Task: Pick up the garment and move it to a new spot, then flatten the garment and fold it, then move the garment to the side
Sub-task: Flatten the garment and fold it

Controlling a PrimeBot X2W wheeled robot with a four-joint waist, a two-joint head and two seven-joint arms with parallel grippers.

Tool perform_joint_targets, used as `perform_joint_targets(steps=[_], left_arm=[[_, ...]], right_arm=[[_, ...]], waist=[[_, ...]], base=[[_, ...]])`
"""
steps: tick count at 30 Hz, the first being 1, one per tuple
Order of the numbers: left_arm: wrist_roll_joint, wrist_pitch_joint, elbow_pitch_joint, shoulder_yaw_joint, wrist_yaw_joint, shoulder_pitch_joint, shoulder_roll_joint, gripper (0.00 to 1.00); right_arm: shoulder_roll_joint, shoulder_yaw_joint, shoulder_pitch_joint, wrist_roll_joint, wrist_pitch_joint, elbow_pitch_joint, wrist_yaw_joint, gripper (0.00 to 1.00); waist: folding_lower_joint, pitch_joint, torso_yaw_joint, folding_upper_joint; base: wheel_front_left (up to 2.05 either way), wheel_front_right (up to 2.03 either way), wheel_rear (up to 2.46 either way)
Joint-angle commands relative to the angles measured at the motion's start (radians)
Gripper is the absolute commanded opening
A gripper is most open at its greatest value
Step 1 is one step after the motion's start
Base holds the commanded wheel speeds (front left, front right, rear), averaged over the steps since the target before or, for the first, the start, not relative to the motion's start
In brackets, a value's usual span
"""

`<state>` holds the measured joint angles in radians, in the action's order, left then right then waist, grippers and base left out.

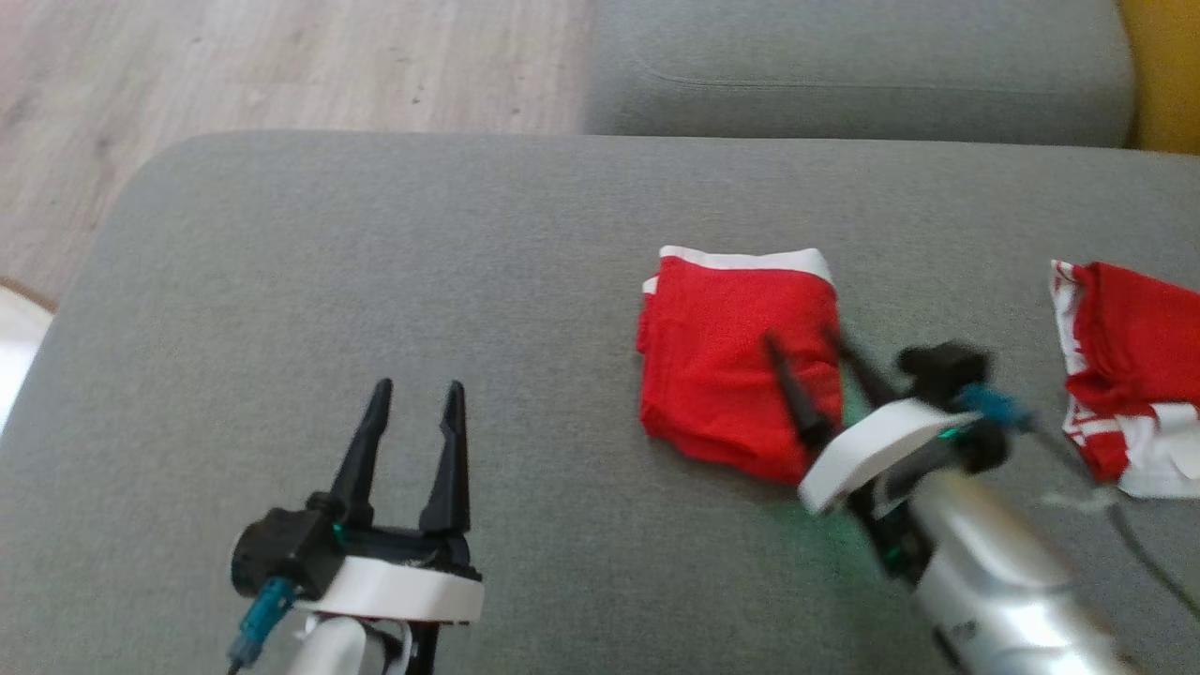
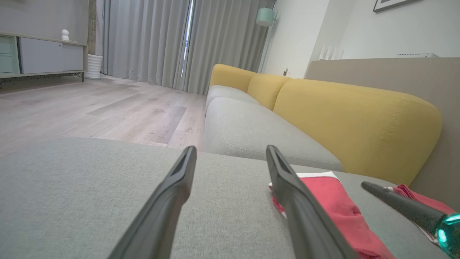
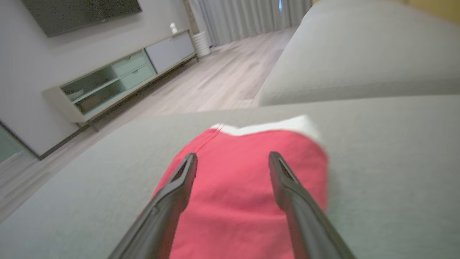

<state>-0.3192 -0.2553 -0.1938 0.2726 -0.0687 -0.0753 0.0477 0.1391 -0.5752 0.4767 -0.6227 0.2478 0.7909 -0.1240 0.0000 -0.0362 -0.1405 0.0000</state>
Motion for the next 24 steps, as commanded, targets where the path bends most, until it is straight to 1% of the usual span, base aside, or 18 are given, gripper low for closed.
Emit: perform_joint_targets(steps=[1,3,5,8,11,15,16,17,18,24], left_arm=[[-0.003,-0.006,0.040,-0.041,0.008,-0.032,0.003,1.00],[0.000,-0.006,0.053,-0.046,0.010,-0.030,0.003,1.00],[0.002,-0.006,0.060,-0.047,0.010,-0.031,0.003,1.00],[-0.001,-0.006,0.068,-0.051,0.010,-0.034,0.003,1.00],[-0.005,-0.006,0.070,-0.047,0.005,-0.036,0.003,1.00],[-0.007,-0.006,0.072,-0.041,0.001,-0.038,0.003,1.00],[-0.007,-0.006,0.073,-0.038,0.000,-0.040,0.003,1.00],[-0.008,-0.006,0.074,-0.034,-0.001,-0.042,0.003,1.00],[-0.008,-0.006,0.076,-0.029,-0.002,-0.045,0.003,1.00],[-0.007,-0.006,0.074,-0.011,-0.009,-0.074,0.003,1.00]], right_arm=[[0.004,0.016,0.008,0.018,0.013,-0.047,-0.007,1.00],[0.021,0.119,-0.029,0.068,0.013,-0.111,-0.007,1.00],[0.022,0.220,-0.076,0.127,0.014,-0.173,-0.007,1.00],[-0.009,0.354,-0.155,0.217,0.014,-0.259,-0.007,1.00],[-0.046,0.429,-0.220,0.288,0.014,-0.315,-0.007,1.00],[-0.074,0.476,-0.272,0.354,0.014,-0.361,-0.007,1.00],[-0.078,0.480,-0.279,0.366,0.014,-0.368,-0.007,0.89],[-0.081,0.482,-0.281,0.380,0.013,-0.374,-0.007,0.09],[-0.083,0.481,-0.281,0.393,0.011,-0.381,-0.007,0.00],[-0.087,0.482,-0.215,0.452,-0.004,-0.405,-0.007,0.00]], waist=[[0.0000,-0.001,0.018,0.0000],[0.0000,-0.004,0.038,0.0000],[0.0000,-0.008,0.056,0.0000],[0.0000,-0.014,0.080,0.0000],[0.0000,-0.017,0.098,0.0000],[0.0000,-0.028,0.106,0.0000],[0.0000,-0.033,0.105,0.0000],[0.0000,-0.039,0.102,0.0000],[0.0000,-0.047,0.097,0.0000],[0.0000,-0.115,0.046,0.0000]], base=[[0.00,0.00,0.00],[0.00,0.00,0.00],[0.00,0.00,0.00],[0.00,0.00,0.00],[0.00,0.00,0.00],[0.00,0.00,0.00],[0.00,0.00,0.00],[0.00,0.00,0.00],[0.00,0.00,0.00],[0.00,0.00,0.00]])
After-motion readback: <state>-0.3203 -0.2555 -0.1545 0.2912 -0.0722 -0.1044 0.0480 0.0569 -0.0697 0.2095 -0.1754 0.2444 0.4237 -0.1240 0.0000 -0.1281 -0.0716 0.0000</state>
